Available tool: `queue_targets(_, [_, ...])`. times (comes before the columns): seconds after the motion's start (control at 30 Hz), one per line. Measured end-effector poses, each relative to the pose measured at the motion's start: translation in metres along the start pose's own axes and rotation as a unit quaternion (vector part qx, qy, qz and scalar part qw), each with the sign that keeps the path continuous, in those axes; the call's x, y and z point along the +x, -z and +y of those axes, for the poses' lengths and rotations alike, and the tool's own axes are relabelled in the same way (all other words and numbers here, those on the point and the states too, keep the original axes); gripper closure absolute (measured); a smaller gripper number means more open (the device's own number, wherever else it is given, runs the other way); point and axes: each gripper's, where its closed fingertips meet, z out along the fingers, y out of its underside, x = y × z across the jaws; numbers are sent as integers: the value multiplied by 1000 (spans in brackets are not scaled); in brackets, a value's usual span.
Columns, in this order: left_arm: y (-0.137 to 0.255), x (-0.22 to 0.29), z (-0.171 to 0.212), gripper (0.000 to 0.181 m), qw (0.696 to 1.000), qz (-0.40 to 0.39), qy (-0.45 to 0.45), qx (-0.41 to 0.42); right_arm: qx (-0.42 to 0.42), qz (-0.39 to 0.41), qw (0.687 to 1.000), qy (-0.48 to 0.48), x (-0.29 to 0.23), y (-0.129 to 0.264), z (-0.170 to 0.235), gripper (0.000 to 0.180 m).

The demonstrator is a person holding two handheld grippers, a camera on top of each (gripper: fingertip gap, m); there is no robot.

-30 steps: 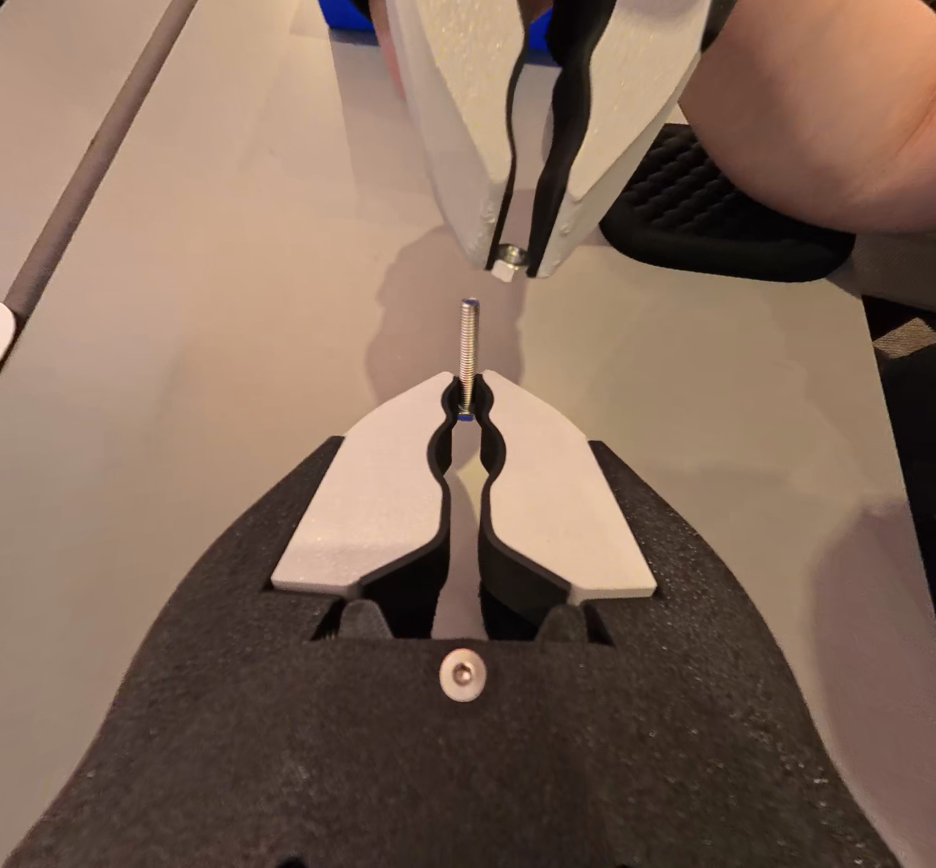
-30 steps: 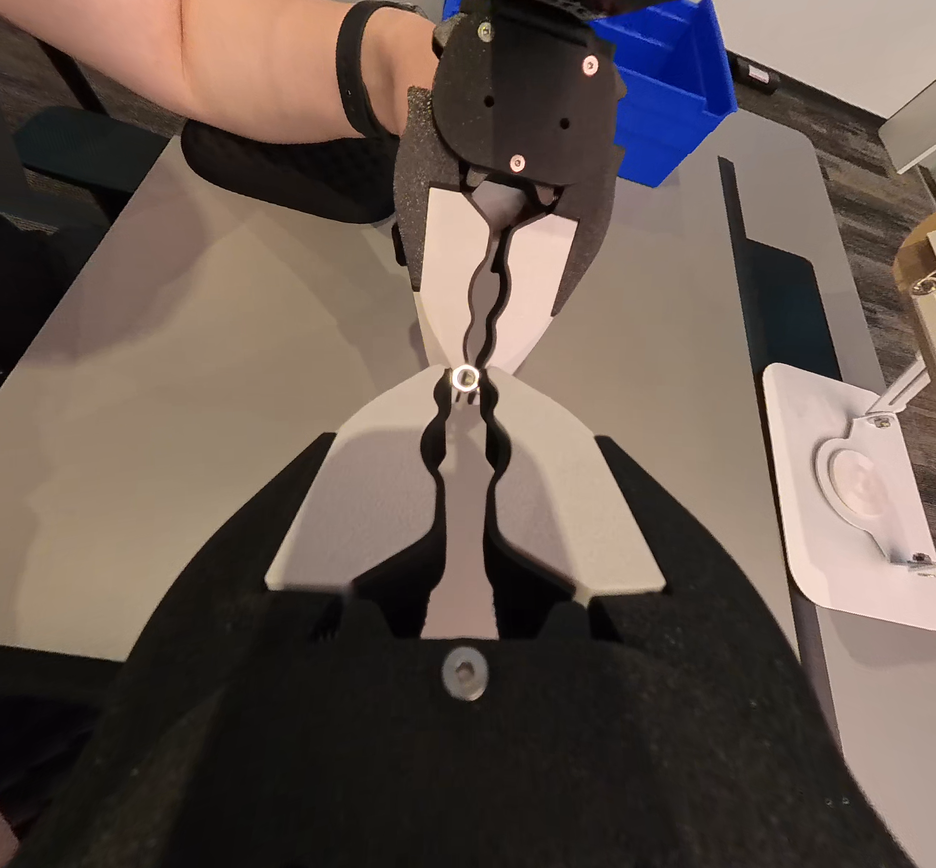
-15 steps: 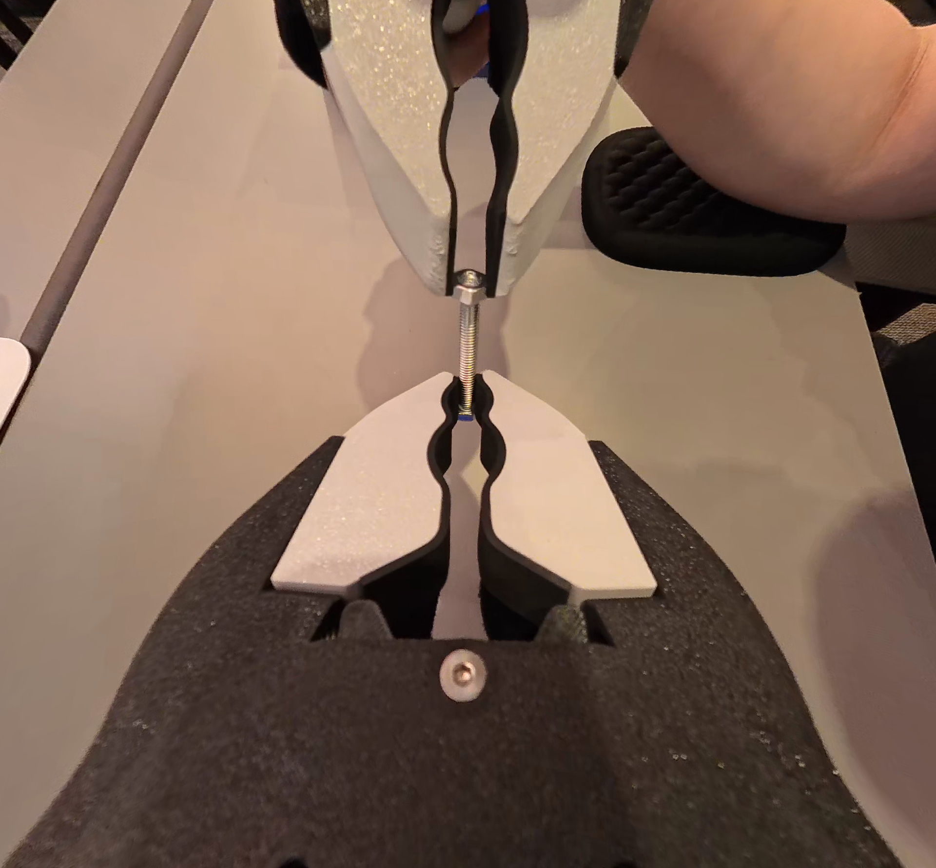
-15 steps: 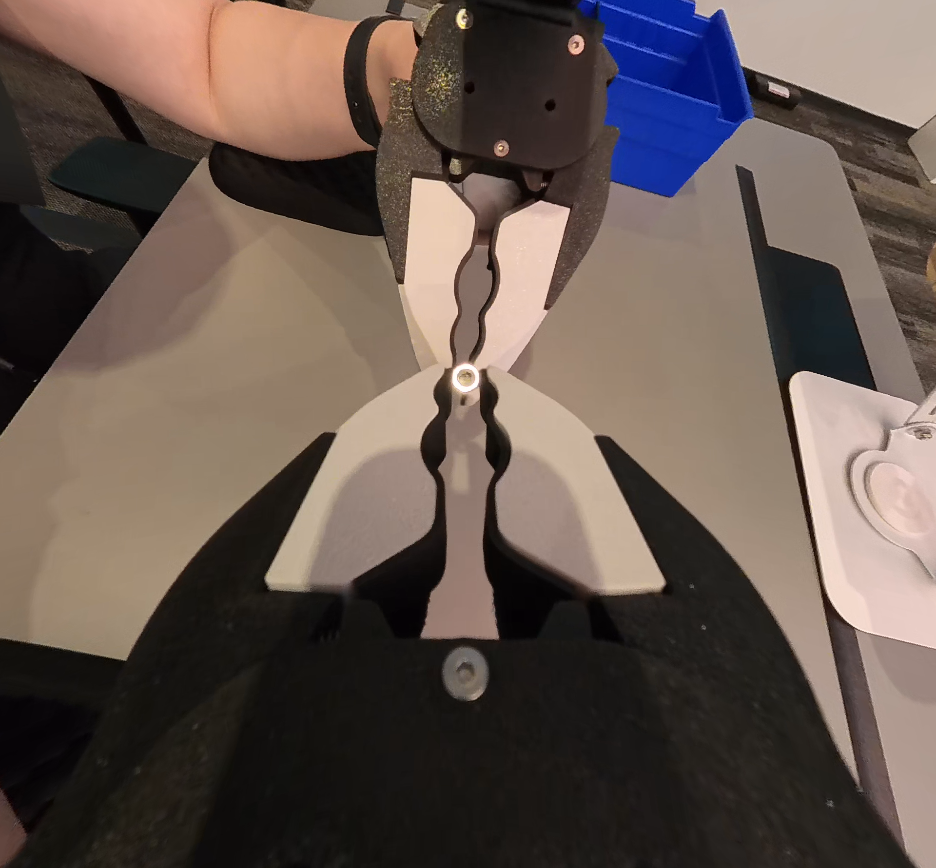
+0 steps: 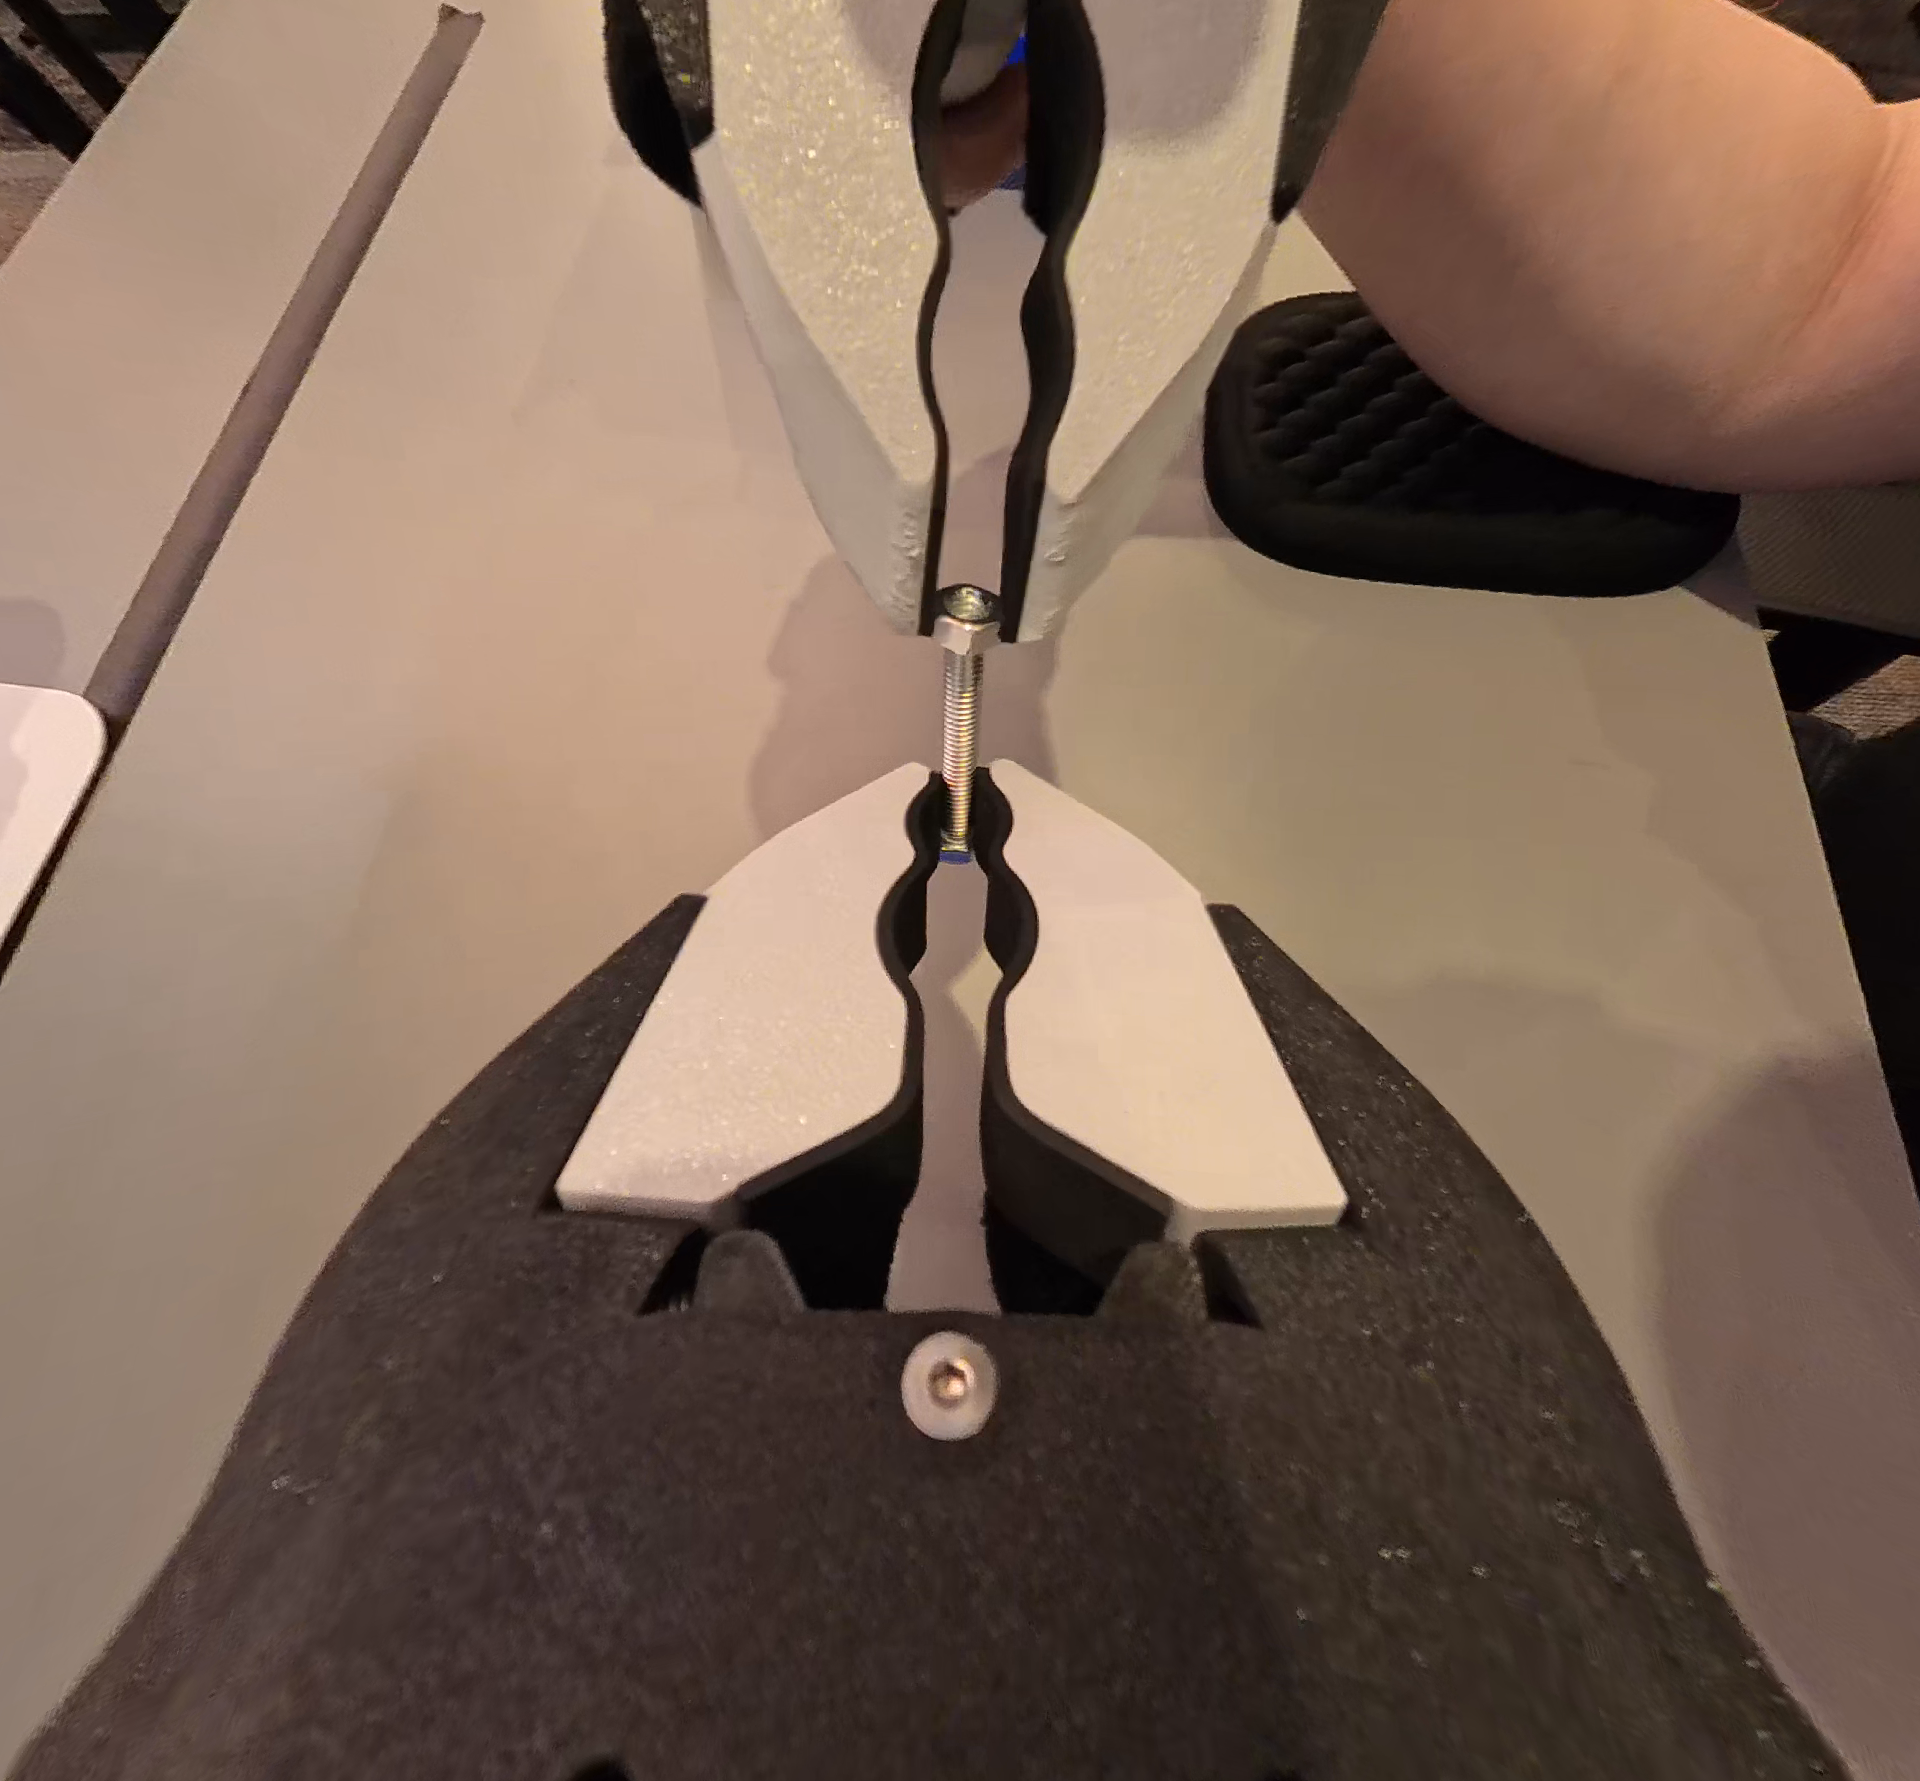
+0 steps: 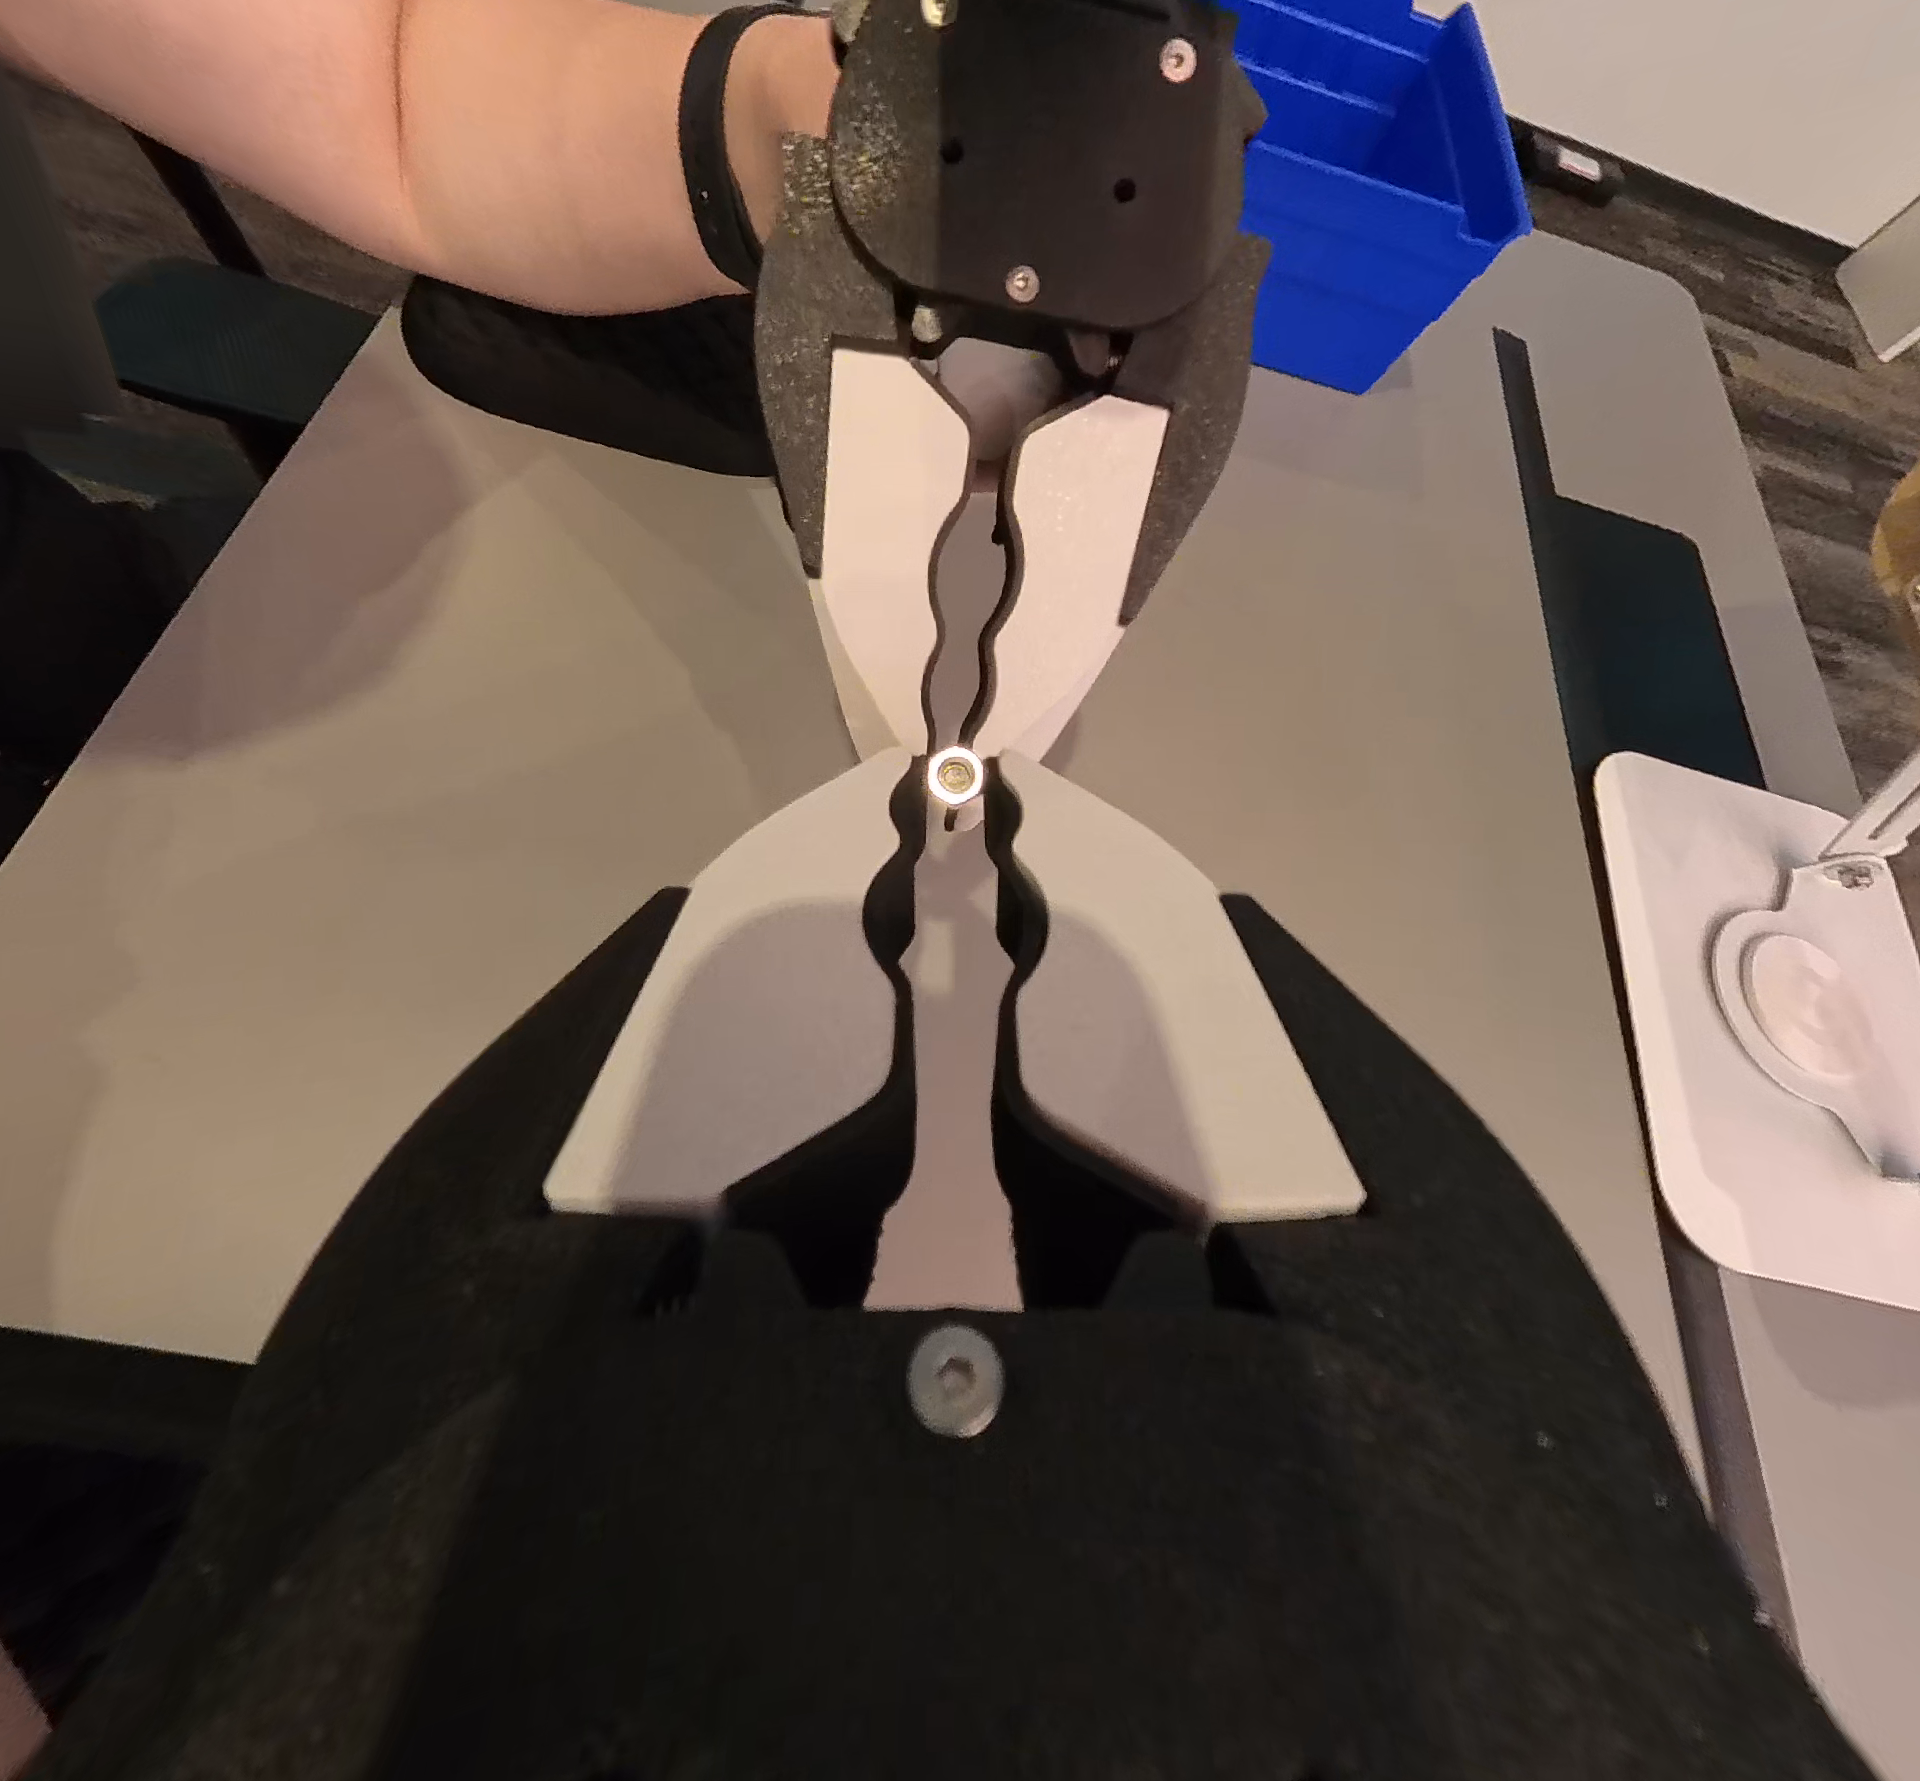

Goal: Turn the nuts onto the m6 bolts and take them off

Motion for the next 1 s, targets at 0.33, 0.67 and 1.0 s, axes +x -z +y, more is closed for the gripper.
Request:
queue_targets(0.33, [6,-28,4,176,995,-76,60,-2,-1,52,993,-108,30,-7,0,170])
queue_targets(0.67, [14,-53,12,176,984,-139,113,-4,10,103,969,-222,56,-19,1,170])
queue_targets(1.0, [18,-62,18,176,978,-180,103,-28,8,126,945,-300,63,-24,2,170])
